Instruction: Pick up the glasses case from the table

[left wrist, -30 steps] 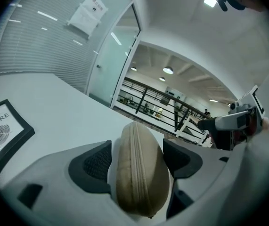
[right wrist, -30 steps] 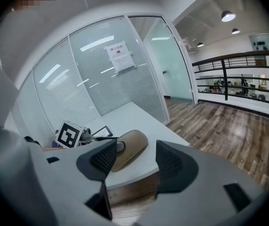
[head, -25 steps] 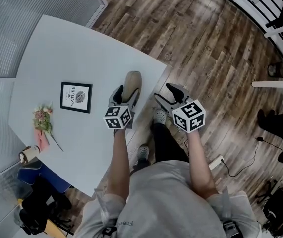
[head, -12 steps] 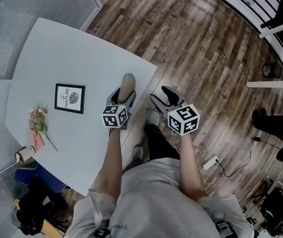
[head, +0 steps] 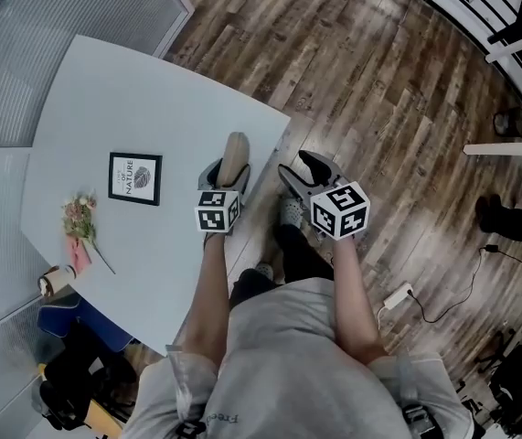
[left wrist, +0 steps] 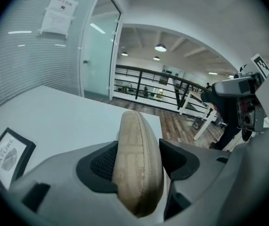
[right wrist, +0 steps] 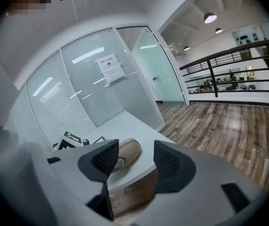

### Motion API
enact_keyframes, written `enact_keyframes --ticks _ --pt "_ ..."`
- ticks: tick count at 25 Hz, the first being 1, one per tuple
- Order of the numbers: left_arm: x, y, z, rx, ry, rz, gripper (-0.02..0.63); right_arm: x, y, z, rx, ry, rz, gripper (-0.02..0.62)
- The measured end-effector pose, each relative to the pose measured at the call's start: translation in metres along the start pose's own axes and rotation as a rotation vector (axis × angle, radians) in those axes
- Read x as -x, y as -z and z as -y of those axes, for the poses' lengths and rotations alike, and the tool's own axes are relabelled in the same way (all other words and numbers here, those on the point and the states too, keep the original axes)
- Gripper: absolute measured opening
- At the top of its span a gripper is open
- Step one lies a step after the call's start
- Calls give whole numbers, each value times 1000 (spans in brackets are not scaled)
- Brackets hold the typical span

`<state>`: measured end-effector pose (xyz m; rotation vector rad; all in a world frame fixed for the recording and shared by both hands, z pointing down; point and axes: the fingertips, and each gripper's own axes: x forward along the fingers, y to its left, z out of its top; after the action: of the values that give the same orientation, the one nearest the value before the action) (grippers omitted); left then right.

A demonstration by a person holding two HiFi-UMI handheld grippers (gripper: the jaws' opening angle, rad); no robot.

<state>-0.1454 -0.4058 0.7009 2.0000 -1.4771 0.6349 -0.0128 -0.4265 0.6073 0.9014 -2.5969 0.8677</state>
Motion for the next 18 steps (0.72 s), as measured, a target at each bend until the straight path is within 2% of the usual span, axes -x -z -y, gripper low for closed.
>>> enact_keyframes --ticks 6,18 --pt "13 -12 4 -46 -6 27 265 7 3 -6 -9 7 16 224" --pt "76 -11 15 -70 17 124 262 42 29 -57 -3 42 41 213"
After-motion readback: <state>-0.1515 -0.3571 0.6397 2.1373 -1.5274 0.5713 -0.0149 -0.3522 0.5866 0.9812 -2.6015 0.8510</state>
